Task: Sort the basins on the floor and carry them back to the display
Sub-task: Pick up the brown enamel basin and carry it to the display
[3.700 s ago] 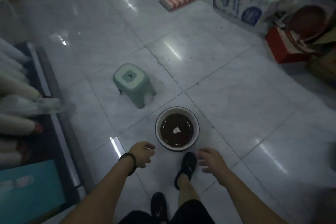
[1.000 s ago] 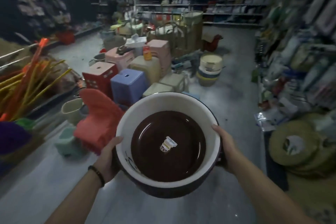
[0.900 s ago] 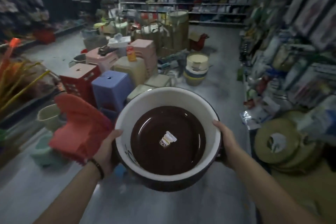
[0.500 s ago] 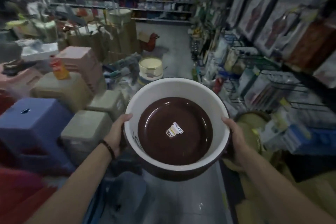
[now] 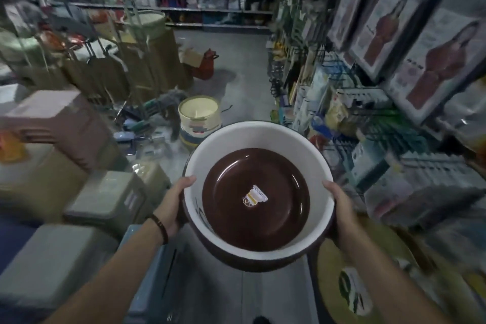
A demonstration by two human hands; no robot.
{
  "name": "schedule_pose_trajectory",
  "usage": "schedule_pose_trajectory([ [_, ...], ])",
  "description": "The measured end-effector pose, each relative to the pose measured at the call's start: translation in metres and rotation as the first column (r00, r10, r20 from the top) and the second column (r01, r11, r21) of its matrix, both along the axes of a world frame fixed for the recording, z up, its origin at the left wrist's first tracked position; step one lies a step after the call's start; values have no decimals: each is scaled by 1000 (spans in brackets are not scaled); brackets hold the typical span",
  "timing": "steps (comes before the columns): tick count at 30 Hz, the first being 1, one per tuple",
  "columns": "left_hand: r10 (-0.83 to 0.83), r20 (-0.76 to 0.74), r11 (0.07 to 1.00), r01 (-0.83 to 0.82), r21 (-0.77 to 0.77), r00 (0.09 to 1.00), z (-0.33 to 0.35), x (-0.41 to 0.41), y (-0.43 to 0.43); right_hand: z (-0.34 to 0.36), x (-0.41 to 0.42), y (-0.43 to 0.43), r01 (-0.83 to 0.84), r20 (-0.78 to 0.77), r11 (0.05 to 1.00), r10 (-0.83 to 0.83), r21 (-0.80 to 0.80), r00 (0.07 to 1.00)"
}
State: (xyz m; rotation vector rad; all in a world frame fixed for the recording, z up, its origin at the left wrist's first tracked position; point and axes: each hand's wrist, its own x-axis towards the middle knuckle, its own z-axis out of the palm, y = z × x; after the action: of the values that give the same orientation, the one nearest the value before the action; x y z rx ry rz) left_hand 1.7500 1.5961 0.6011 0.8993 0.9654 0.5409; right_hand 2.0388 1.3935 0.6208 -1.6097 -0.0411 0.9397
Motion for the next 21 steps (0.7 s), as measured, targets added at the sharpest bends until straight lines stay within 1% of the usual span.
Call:
schedule_pose_trajectory([
  [3,55,-32,998,-56,-40,998,-2,39,51,4,50,69,-32,-28,999,32,5,999],
  [7,112,25,990,-109,-85,993,-11,73,118,-5,97,160,-73,-82,996,76,43,994],
  [10,157,-4,984,-156,-83,988,-26,94,182,-17,126,233,-118,-113,991,125,69,986],
  [14,174,0,983,-174,-61,985,-47,126,279,-24,161,340,-160,-98,984,167,79,981],
  [15,175,-2,983,-175,-62,985,-52,133,306,-26,170,367,-154,-96,987,158,56,983],
  [17,166,-11,982,-166,-90,986,-56,149,356,-27,188,417,-142,-96,989,145,40,985],
  [19,165,-11,979,-165,-124,986,-57,166,402,-25,207,464,-176,-99,982,182,63,978],
  [21,180,3,974,-178,-139,984,-58,186,446,-25,228,509,-189,-71,980,193,59,979],
])
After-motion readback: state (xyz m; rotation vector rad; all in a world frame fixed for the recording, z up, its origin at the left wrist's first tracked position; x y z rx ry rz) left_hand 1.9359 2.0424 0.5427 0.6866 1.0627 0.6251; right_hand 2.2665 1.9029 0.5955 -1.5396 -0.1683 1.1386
